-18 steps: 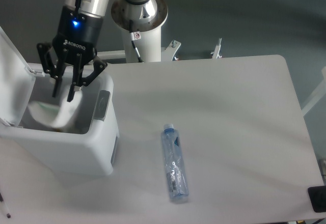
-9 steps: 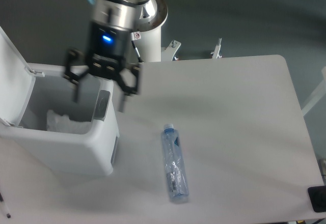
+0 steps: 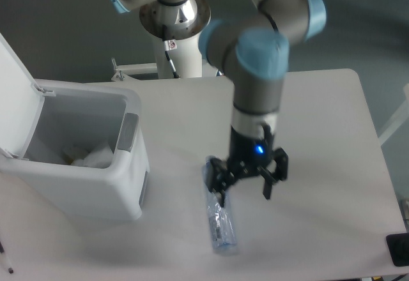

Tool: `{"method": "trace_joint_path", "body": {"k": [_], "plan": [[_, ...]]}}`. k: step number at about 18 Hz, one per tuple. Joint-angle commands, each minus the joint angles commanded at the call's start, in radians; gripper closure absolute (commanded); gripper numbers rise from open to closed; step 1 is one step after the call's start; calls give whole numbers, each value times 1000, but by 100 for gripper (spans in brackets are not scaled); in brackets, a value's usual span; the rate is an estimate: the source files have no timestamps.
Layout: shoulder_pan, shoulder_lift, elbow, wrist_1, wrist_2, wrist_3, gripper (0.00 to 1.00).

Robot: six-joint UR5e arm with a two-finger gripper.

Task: Place the trash in the trash can
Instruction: 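Move the gripper to the clear plastic bottle and lower onto it, then close the gripper around the bottle's middle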

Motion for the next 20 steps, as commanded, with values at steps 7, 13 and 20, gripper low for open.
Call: {"method": "trace_joint_path", "body": {"k": [7,13,20], "plan": [[-47,-95,75,-180,74,14,0],[-84,-138,103,-178,77,8,0],[-109,-207,146,-178,78,0,0]]}}
